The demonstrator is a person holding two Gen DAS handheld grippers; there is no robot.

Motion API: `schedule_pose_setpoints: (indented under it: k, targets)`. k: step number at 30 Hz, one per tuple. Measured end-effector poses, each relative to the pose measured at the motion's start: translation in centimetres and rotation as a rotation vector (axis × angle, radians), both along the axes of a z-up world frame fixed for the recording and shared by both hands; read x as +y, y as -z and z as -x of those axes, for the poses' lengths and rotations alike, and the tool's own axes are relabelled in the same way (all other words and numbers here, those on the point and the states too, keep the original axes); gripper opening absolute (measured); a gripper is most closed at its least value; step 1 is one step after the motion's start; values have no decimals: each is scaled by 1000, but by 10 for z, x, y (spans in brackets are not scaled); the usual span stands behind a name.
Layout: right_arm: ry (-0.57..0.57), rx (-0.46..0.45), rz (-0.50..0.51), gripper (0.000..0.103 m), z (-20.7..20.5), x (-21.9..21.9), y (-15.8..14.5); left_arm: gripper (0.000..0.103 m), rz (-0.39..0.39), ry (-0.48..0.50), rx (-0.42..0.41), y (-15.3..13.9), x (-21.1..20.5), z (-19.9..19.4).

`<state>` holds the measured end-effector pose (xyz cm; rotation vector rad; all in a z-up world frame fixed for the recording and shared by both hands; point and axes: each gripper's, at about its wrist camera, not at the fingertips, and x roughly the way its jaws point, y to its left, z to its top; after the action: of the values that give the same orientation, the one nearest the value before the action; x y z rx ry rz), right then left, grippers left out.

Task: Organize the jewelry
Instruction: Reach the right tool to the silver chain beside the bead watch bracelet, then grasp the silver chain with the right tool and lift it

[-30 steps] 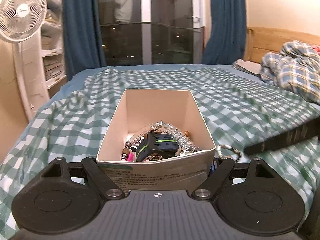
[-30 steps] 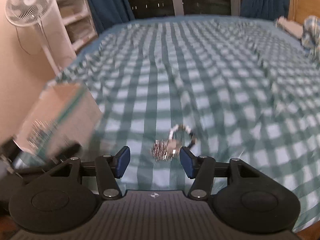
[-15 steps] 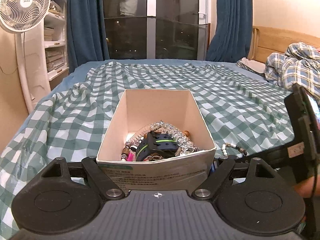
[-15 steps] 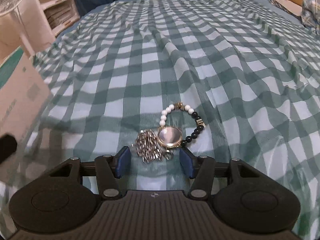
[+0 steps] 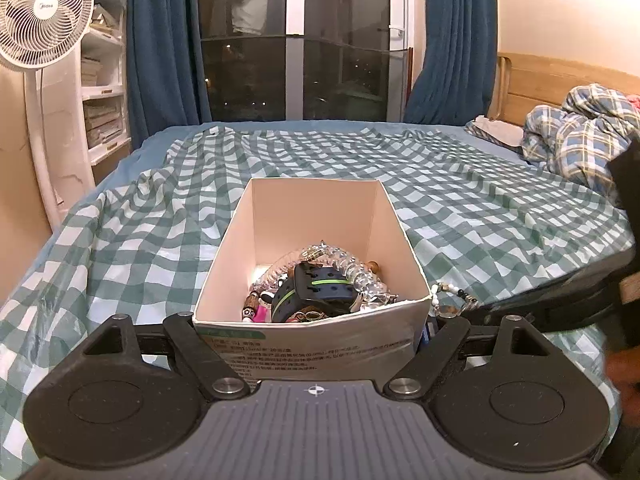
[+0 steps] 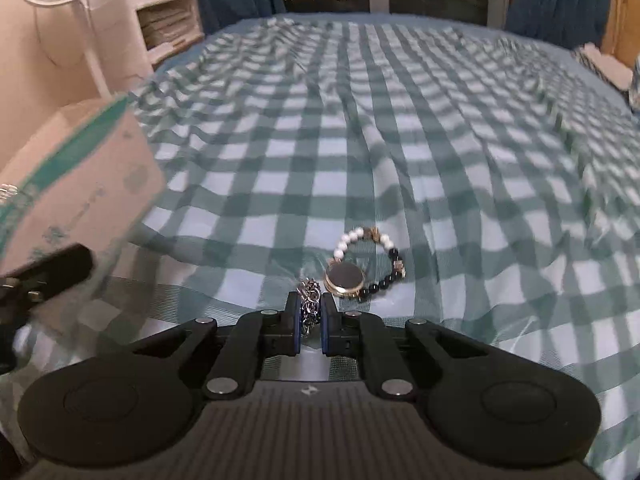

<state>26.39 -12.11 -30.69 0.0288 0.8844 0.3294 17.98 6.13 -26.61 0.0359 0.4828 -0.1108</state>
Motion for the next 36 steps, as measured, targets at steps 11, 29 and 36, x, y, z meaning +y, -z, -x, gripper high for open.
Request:
schedule_pose_setpoints:
  k: [11, 29, 36]
  targets:
    - [-40, -134, -55, 103, 30, -4, -101, 56, -9, 26, -11, -3, -5, 7]
    - [-140, -44, 11, 103, 35, 13, -64, 56, -6, -8, -16, -5, 12, 22]
    - [-115, 74, 76, 103, 24, 23, 6, 56, -2, -57, -1, -5, 24, 20]
